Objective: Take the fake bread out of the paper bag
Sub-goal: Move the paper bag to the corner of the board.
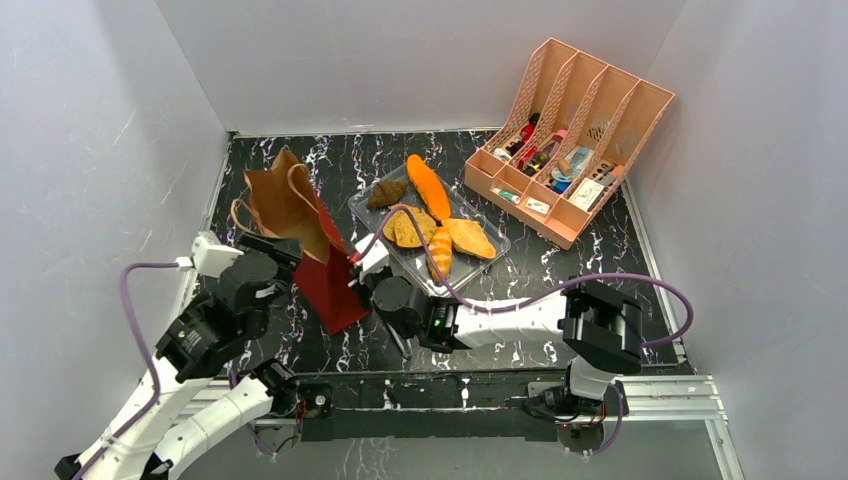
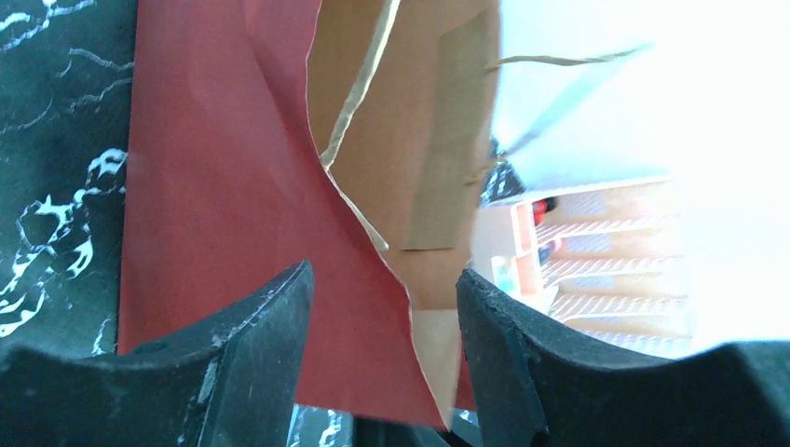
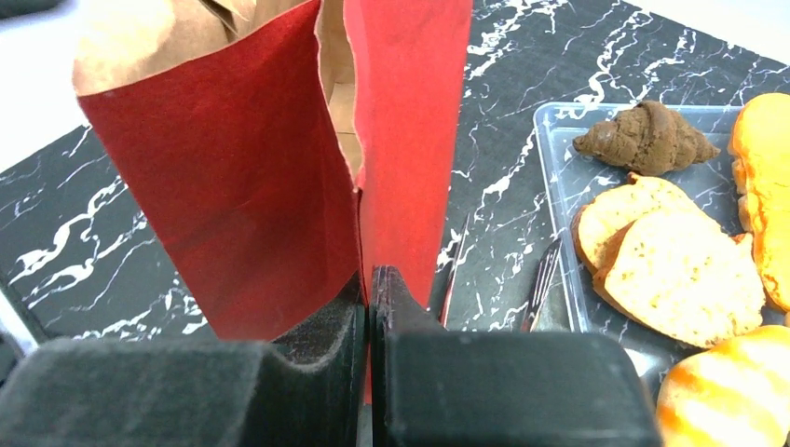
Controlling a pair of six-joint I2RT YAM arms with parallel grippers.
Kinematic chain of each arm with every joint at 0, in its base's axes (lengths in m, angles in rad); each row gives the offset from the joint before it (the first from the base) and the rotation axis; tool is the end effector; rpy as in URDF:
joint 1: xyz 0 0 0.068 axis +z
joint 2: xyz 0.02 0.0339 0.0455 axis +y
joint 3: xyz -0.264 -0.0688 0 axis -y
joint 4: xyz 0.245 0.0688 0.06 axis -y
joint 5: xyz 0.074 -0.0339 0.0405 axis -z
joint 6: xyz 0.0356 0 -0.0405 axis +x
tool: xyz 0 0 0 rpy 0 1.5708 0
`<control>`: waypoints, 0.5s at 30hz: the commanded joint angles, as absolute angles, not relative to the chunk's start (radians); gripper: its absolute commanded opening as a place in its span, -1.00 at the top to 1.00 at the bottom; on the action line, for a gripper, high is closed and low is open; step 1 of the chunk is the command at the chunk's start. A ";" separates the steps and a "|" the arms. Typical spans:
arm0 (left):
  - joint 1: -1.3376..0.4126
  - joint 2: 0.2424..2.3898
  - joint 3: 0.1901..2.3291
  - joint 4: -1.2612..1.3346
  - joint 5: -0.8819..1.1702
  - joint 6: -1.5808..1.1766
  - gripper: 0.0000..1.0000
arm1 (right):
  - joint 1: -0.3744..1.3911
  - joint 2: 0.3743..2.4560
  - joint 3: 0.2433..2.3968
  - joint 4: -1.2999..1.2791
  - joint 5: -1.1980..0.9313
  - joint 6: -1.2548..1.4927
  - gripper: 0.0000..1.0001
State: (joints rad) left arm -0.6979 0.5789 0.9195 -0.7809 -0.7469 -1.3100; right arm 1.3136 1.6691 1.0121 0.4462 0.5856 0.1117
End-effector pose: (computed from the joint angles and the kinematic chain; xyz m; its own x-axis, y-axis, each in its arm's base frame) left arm 0.0925 -0.0460 0.3537 -0.0848 -0.8542 -0.5130 -0.3153 0.5114 -0.7994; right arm 0.1152 0.3605 0.2524 -0.1274 -0.1192 -0.9847 -0.6584 0.7527 -0.0059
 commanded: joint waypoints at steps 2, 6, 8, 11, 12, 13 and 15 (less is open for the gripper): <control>-0.701 0.581 1.057 -0.864 -0.897 -1.289 -0.17 | 1.256 1.717 1.103 0.478 0.615 0.145 1.00; -0.701 0.577 1.115 -0.864 -0.961 -1.228 -0.22 | 1.229 1.760 1.167 0.478 0.621 0.143 1.00; -0.701 0.580 1.138 -0.898 -0.990 -1.232 -0.22 | 1.214 1.800 1.213 0.478 0.617 0.142 1.00; -0.701 0.569 1.128 -0.929 -1.006 -1.247 -0.22 | 1.191 1.880 1.309 0.467 0.606 0.140 1.00; -0.701 0.562 1.112 -0.934 -1.006 -1.255 -0.22 | 1.185 1.914 1.352 0.459 0.607 0.137 1.00; -0.701 0.554 1.097 -0.941 -1.008 -1.265 -0.21 | 1.180 1.949 1.395 0.450 0.609 0.134 1.00; -0.701 0.538 1.066 -0.953 -1.012 -1.288 -0.21 | 1.170 2.035 1.481 0.440 0.614 0.130 1.00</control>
